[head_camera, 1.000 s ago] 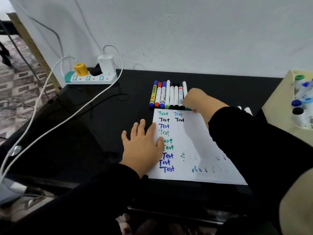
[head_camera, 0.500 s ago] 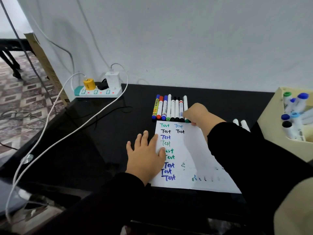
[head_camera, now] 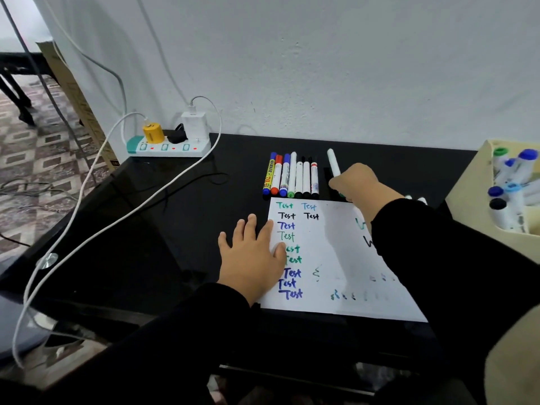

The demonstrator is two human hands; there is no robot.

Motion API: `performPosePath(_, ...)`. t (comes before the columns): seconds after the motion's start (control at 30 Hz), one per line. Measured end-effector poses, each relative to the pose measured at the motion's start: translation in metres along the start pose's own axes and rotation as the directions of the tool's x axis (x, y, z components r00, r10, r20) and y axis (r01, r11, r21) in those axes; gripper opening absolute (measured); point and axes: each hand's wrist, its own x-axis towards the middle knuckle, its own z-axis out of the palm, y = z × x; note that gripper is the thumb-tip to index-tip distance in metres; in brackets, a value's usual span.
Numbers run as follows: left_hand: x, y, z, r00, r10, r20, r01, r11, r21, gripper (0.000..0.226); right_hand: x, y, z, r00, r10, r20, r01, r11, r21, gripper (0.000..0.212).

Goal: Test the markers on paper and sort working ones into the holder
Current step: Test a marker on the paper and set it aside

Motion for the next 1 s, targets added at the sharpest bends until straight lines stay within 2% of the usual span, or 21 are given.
performPosePath(0.1, -0.002, 0.000, 0.000, 1.000, -0.004, -0.005, 0.004, 1.000, -0.007, 0.058, -0.012, 0.012, -0.010, 0.999, 0.044, -0.021, -0.039, 0.982, 0.185, 0.022)
performPosePath(0.2, -0.004, 0.002, -0.004, 1.000, -0.017, 0.024, 0.017, 1.000, -0.004, 0.058, -0.032, 0.024, -0.026, 0.997, 0.067, -0.023, -0.051, 0.900, 0.433, 0.022)
performPosePath(0.33, -0.002, 0.010, -0.024, 0.994, -0.063, 0.091, 0.056, 0.995, 0.078, 0.061, -0.067, 0.039, -0.053, 0.996, 0.087, 0.026, -0.087, 0.838, 0.538, 0.023)
performPosePath(0.43, -0.007, 0.023, -0.045, 0.999, 0.044, 0.019, -0.040, 0.985, -0.166, 0.065, -0.090, 0.049, -0.067, 0.998, -0.024, 0.056, -0.014, 0.811, 0.585, 0.028)
performPosePath(0.5, -0.016, 0.034, -0.057, 0.982, 0.186, -0.036, -0.187, 0.920, -0.345, 0.065, -0.103, 0.053, -0.072, 0.993, -0.080, 0.086, 0.011, 0.792, 0.610, 0.027)
performPosePath(0.57, -0.023, 0.043, -0.066, 0.961, 0.274, -0.045, -0.268, 0.870, -0.414, 0.063, -0.109, 0.053, -0.073, 0.987, -0.125, 0.103, 0.027, 0.755, 0.655, 0.028)
performPosePath(0.67, -0.026, 0.045, -0.071, 0.960, 0.276, -0.043, -0.262, 0.835, -0.483, 0.048, -0.114, 0.052, -0.068, 0.978, -0.167, 0.123, 0.014, 0.644, 0.765, 0.030)
performPosePath(0.8, -0.026, 0.038, -0.075, 0.974, 0.222, -0.035, -0.193, 0.749, -0.634, 0.031, -0.116, 0.044, -0.050, 0.981, -0.140, 0.133, -0.045, 0.506, 0.862, 0.026)
performPosePath(0.93, -0.028, 0.038, -0.074, 0.971, 0.227, -0.073, -0.212, 0.685, -0.697, 0.028, -0.126, 0.029, -0.020, 0.966, -0.161, 0.204, -0.067, 0.603, 0.795, 0.030)
performPosePath(1.0, -0.027, 0.037, -0.075, 0.972, 0.222, -0.072, -0.210, 0.699, -0.683, 0.028, -0.128, 0.024, -0.013, 0.970, -0.150, 0.192, -0.071, 0.579, 0.812, 0.028)
